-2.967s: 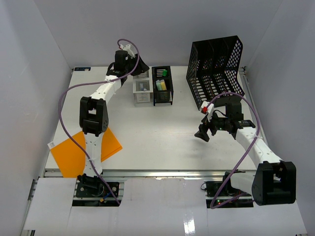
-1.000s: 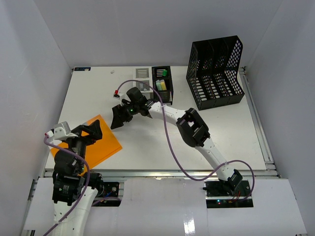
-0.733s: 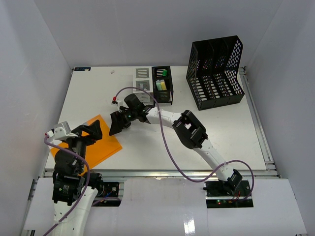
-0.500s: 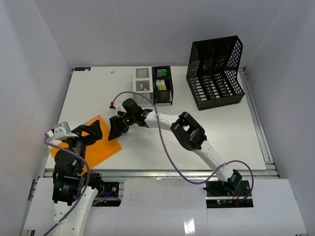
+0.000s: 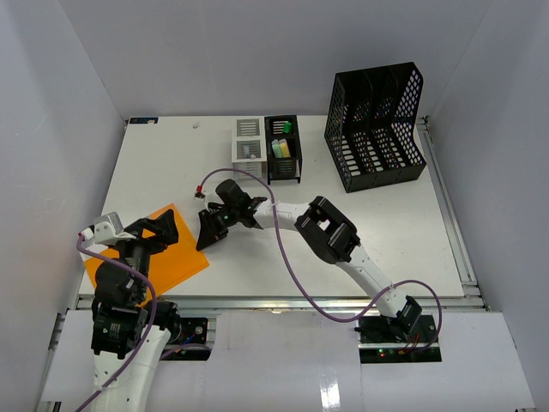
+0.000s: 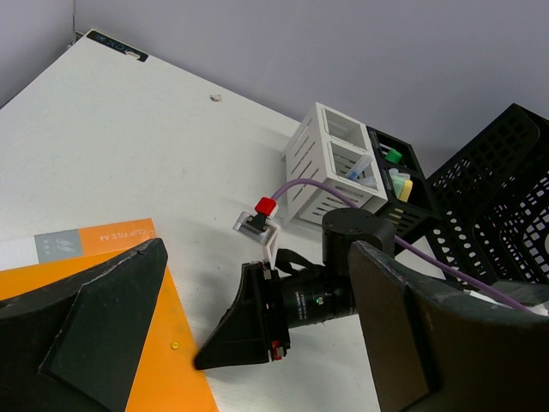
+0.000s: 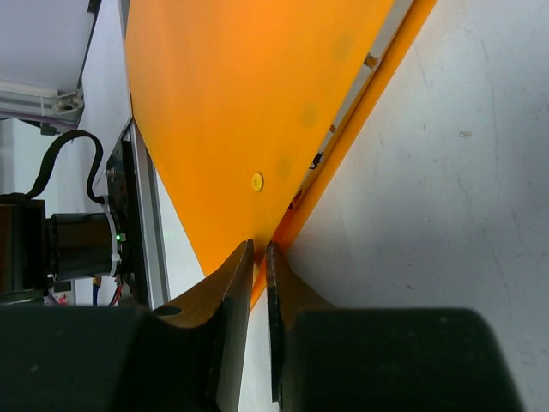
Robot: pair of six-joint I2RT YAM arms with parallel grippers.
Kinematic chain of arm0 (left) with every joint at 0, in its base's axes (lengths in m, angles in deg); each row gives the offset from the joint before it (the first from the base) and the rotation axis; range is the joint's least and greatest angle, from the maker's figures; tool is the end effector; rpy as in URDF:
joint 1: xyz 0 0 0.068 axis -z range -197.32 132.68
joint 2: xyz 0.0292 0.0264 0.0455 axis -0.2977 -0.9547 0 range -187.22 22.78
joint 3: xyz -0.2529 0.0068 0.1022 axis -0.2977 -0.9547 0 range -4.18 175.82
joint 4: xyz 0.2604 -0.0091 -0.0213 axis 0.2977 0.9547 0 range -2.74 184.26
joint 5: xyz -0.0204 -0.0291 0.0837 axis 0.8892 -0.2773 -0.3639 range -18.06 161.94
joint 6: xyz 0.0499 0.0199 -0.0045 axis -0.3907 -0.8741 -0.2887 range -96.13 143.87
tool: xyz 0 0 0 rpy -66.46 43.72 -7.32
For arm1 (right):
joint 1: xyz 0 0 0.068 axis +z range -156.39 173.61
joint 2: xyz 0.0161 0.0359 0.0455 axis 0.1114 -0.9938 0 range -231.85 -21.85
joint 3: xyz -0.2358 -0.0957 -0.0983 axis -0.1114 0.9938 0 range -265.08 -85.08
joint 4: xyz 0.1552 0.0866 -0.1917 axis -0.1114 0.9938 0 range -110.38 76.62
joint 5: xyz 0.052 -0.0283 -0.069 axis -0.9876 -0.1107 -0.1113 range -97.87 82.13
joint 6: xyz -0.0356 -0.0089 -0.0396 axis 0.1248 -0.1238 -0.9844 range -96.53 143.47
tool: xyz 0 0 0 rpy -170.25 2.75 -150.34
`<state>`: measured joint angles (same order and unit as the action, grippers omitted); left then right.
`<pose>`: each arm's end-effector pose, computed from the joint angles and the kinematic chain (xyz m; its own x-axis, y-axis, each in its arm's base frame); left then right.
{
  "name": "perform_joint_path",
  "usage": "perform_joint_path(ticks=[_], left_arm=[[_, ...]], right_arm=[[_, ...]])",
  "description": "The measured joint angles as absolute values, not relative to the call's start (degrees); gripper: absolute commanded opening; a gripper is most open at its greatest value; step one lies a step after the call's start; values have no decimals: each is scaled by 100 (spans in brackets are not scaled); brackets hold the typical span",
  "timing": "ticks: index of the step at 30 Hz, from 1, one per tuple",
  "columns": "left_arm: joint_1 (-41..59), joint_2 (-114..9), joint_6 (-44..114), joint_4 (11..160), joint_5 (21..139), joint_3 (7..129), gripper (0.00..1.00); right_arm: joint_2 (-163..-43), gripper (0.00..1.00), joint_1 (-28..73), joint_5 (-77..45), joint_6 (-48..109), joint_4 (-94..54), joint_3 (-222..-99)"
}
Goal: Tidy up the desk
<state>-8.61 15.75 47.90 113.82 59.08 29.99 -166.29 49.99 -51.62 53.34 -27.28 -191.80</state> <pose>0.0579 -0.0007 0.3120 0.0387 -0.4075 -0.9124 -0.0622 0.9103 -0.4092 0.2845 0.4723 0.1135 -0.7093 -0.4170 -0.5683 -0.6655 0.1304 0.7349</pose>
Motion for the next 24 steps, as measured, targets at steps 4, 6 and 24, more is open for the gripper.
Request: perform_joint_path(ticks=[4, 6, 24], left_arm=[[-861, 1575, 4790, 11383, 5908, 2999, 98], [-861, 1575, 4790, 11382, 5908, 2999, 98], [-861, 1575, 4790, 11381, 5910, 2999, 98]], right_arm=[[-16629, 12, 4999, -5146, 5378, -2695, -19177], [-16629, 11, 4999, -5146, 5404, -2689, -19177], [-16591, 8, 4949, -5210, 5758, -2744, -19105]])
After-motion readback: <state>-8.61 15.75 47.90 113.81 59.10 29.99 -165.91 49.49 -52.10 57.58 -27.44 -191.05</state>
